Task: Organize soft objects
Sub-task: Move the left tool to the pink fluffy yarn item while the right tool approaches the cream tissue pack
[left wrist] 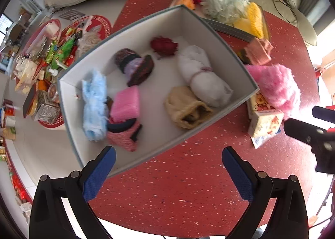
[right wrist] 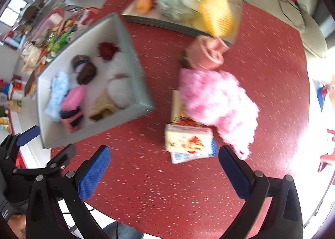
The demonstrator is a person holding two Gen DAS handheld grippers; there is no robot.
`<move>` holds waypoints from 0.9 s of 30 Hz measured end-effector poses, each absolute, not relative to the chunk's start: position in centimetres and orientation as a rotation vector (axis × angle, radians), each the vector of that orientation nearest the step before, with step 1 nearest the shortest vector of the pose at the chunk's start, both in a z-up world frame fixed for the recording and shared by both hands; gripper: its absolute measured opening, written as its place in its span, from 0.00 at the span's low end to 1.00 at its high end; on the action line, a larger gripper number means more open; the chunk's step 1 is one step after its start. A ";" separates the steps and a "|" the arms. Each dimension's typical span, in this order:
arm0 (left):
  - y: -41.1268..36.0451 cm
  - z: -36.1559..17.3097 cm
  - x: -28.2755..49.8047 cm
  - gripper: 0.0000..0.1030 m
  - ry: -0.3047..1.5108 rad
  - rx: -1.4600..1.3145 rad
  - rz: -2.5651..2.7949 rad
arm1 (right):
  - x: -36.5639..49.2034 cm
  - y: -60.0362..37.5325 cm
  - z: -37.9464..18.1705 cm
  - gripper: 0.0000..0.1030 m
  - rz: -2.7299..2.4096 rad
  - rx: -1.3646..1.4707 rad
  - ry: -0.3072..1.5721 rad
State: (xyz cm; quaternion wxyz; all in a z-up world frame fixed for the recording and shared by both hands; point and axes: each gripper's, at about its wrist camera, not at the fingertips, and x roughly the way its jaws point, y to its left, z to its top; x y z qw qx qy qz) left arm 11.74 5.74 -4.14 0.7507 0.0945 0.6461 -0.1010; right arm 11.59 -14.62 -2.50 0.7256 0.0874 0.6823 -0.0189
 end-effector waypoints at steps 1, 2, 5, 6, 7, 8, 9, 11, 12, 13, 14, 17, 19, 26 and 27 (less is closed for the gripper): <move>5.1 -4.2 11.4 0.99 1.412 0.212 -0.231 | 11.2 -15.7 -3.1 1.00 -0.069 0.203 1.517; 4.6 -4.2 11.0 0.99 1.415 0.215 -0.243 | 10.9 -16.4 -3.5 1.00 -0.086 0.213 1.527; 3.5 -4.4 9.8 0.99 1.422 0.209 -0.267 | 10.1 -17.9 -5.1 1.00 -0.113 0.233 1.559; 3.3 -4.5 9.4 0.99 1.426 0.205 -0.272 | 9.9 -18.1 -5.6 1.00 -0.115 0.234 1.567; 3.2 -4.7 9.1 0.99 1.432 0.201 -0.275 | 9.8 -18.0 -6.2 1.00 -0.112 0.237 1.575; 3.1 -4.9 8.8 0.99 1.441 0.196 -0.276 | 9.7 -17.8 -7.0 1.00 -0.103 0.241 1.585; 3.1 -5.0 8.5 0.99 1.449 0.192 -0.274 | 9.7 -17.6 -7.6 1.00 -0.097 0.244 1.590; 3.3 -5.4 8.1 0.99 1.466 0.189 -0.262 | 9.8 -16.9 -8.8 1.00 -0.086 0.247 1.597; 3.6 -5.7 7.9 0.99 1.479 0.186 -0.255 | 9.9 -16.6 -9.3 1.00 -0.084 0.246 1.598; 3.8 -5.9 7.7 0.99 1.488 0.183 -0.250 | 10.2 -16.2 -9.7 1.00 -0.082 0.244 1.595; 4.0 -6.1 7.4 0.99 1.497 0.181 -0.249 | 10.5 -15.8 -10.3 1.00 -0.081 0.238 1.588; 4.7 -6.6 6.7 0.99 1.512 0.174 -0.286 | 11.2 -14.9 -11.4 1.00 -0.088 0.204 1.573; 5.0 -7.0 6.3 0.99 1.523 0.180 -0.277 | 11.6 -14.5 -12.2 1.00 -0.092 0.193 1.572; 3.8 -8.4 5.2 0.99 1.554 0.227 -0.328 | 9.1 -16.2 -12.3 0.72 -0.122 0.298 1.540; 3.4 -8.5 5.0 0.99 1.554 0.238 -0.338 | 8.5 -16.7 -12.3 0.71 -0.123 0.312 1.540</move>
